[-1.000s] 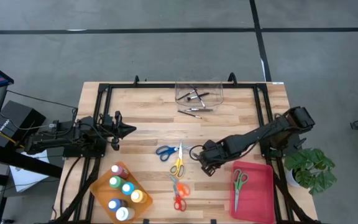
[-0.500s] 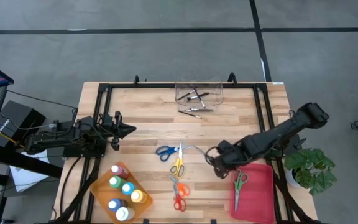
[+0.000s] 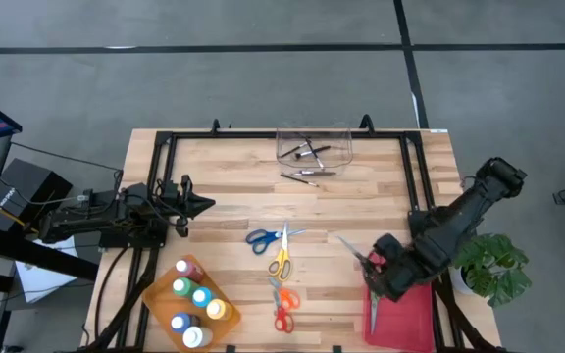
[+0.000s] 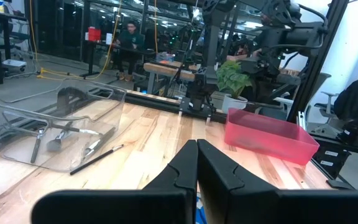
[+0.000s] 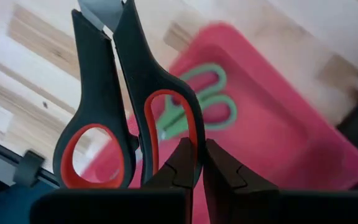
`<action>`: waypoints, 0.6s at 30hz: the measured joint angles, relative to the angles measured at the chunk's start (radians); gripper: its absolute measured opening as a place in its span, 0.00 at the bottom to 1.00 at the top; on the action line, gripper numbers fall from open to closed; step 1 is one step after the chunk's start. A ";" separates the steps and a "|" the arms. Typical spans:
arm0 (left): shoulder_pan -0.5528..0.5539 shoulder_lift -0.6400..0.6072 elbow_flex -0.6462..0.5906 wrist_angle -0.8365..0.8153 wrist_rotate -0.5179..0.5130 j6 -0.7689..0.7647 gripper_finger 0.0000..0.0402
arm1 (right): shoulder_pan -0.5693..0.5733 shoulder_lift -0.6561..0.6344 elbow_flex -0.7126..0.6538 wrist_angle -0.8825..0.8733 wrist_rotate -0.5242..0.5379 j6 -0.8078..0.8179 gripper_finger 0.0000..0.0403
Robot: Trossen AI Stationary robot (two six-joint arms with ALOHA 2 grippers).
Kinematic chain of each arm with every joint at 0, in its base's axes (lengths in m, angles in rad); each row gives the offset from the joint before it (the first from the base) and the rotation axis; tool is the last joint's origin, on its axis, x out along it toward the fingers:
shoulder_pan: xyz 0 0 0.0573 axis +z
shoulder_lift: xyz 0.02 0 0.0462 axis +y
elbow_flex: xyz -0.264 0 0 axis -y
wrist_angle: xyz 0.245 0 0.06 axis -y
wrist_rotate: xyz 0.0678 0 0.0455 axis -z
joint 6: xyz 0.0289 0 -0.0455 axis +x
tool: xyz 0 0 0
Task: Pick & Place Paint Supplies
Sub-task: Put the black scissor into the red bin
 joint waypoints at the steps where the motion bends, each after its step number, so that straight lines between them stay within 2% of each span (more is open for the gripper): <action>1: 0.000 0.000 0.000 0.000 0.000 0.000 0.00 | 0.022 0.000 0.000 -0.007 0.000 0.031 0.02; 13: 0.000 0.000 0.000 0.000 0.000 0.000 0.00 | 0.270 0.002 0.000 -0.029 0.000 0.415 0.02; 18: 0.000 0.000 0.000 0.000 0.000 0.000 0.00 | 0.339 0.029 0.001 -0.009 -0.034 0.483 0.02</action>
